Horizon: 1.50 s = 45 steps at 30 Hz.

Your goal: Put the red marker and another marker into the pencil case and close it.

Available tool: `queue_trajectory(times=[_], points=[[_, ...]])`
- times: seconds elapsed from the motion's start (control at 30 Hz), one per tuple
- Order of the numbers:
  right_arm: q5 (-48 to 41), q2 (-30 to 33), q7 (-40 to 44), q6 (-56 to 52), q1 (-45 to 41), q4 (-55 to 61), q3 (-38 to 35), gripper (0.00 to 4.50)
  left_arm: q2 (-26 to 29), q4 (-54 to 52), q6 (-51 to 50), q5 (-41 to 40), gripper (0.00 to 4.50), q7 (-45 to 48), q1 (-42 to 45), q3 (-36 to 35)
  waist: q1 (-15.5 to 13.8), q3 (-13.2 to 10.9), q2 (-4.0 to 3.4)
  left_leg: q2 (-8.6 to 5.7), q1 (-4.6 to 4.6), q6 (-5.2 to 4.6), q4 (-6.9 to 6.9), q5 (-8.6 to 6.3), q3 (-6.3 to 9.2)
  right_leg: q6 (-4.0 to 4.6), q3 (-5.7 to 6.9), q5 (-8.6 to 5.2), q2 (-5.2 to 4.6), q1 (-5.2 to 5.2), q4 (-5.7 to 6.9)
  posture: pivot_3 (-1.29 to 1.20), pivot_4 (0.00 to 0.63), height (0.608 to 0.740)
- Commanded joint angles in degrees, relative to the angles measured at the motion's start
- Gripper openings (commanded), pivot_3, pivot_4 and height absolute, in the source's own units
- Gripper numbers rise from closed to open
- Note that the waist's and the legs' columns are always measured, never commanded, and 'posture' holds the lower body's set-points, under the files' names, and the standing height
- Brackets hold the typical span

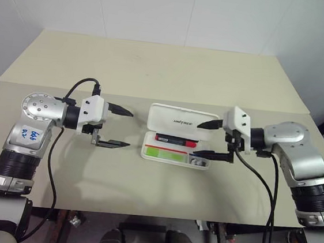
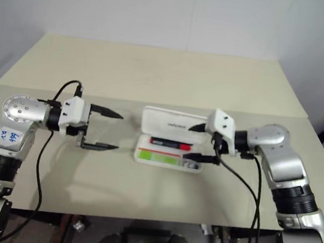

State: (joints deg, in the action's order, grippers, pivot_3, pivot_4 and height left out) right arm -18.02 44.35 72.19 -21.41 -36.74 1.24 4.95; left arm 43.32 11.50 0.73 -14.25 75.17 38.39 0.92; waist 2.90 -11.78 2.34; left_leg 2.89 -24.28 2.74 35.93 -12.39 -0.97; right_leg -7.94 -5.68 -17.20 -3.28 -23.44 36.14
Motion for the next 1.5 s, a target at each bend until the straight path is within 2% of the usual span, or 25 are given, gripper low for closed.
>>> queue_trajectory(times=[0.03,0.1,0.2,0.33,0.5,0.6,0.93,1.0,1.23,1.5], points=[[-7.2,0.2,-1.8,-0.1,3.4,6.0,-9.4,4.49,1.0,-1.4,-1.4,-3.3,4.50,-0.2,0.1,-3.2,-0.2,0.0,0.00,0.00,-0.01,0.00,-0.01,0.00,0.00,0.00,0.00,0.00,-0.01,-0.01,-0.02,0.00,0.150,0.740],[-12.7,-0.6,-3.7,-3.1,4.8,8.9,-14.3,4.49,1.4,-1.5,-2.9,-5.0,4.50,-0.5,-0.5,-5.0,-0.3,0.0,-0.01,0.00,-0.01,0.00,-0.02,0.00,0.00,0.00,0.00,0.00,-0.01,0.00,-0.02,0.00,0.150,0.740],[-14.7,2.2,-2.8,-4.6,9.0,12.2,-16.8,4.49,2.7,-1.2,-3.6,-5.5,4.50,-0.4,-1.7,-6.4,-0.2,0.0,-0.01,0.03,0.05,0.01,-0.01,-0.01,0.00,-0.01,0.00,0.01,0.01,0.02,0.01,0.00,0.150,0.740],[-12.1,4.2,-2.9,0.0,11.3,10.7,-17.6,4.49,3.2,-0.2,-3.3,-5.4,4.50,-0.3,-1.9,-7.0,-0.1,0.0,-0.01,0.02,0.07,0.01,0.02,-0.01,-0.03,0.01,0.00,0.00,0.00,0.05,-0.01,0.00,0.150,0.740],[-15.5,5.9,-2.1,-3.4,12.8,12.0,-18.2,4.49,3.3,0.6,-3.2,-5.4,4.50,0.4,-1.3,-6.8,0.0,0.0,-0.01,0.02,0.07,0.00,0.08,0.00,-0.09,0.04,-0.02,0.03,-0.03,0.05,-0.02,0.00,0.150,0.740],[-14.8,7.2,-1.3,-2.9,14.6,13.0,-17.1,4.50,2.6,1.6,-3.2,-5.9,3.87,0.5,-0.3,-6.8,-0.1,0.0,-0.01,0.02,0.06,0.00,0.04,0.00,-0.08,0.04,-0.01,0.03,-0.03,0.04,-0.02,0.00,0.150,0.740],[-12.0,6.8,-2.5,-0.8,14.6,11.4,-15.9,4.50,0.6,4.8,-4.6,-5.6,0.46,-1.5,1.9,-6.3,0.0,0.0,-0.01,0.02,0.06,0.00,0.04,0.00,-0.08,0.02,-0.01,0.04,-0.02,0.04,-0.04,0.00,0.150,0.740],[-11.8,6.6,-2.7,-0.6,14.5,11.2,-15.7,4.50,-0.4,6.1,-4.1,-4.6,0.05,-3.0,2.8,-5.8,0.0,0.0,-0.01,0.02,0.06,0.00,0.06,0.00,-0.08,0.02,-0.01,0.04,-0.02,0.04,-0.04,0.00,0.150,0.740],[-11.6,5.9,-4.0,-0.1,13.6,10.2,-14.5,4.50,-7.7,14.4,-3.1,1.4,0.05,-15.7,8.7,-3.8,-0.9,0.0,-0.01,0.01,0.04,0.00,0.12,0.00,-0.06,-0.06,-0.01,0.08,-0.01,0.06,-0.05,0.00,0.150,0.740],[-11.8,5.1,-5.5,-0.4,13.6,11.3,-14.2,4.50,-13.8,22.2,-3.4,7.2,0.05,-22.0,13.6,0.9,-1.3,0.0,-0.01,0.00,0.03,0.00,0.07,0.00,-0.07,-0.06,-0.02,0.08,-0.01,0.05,-0.08,0.00,0.150,0.740]])
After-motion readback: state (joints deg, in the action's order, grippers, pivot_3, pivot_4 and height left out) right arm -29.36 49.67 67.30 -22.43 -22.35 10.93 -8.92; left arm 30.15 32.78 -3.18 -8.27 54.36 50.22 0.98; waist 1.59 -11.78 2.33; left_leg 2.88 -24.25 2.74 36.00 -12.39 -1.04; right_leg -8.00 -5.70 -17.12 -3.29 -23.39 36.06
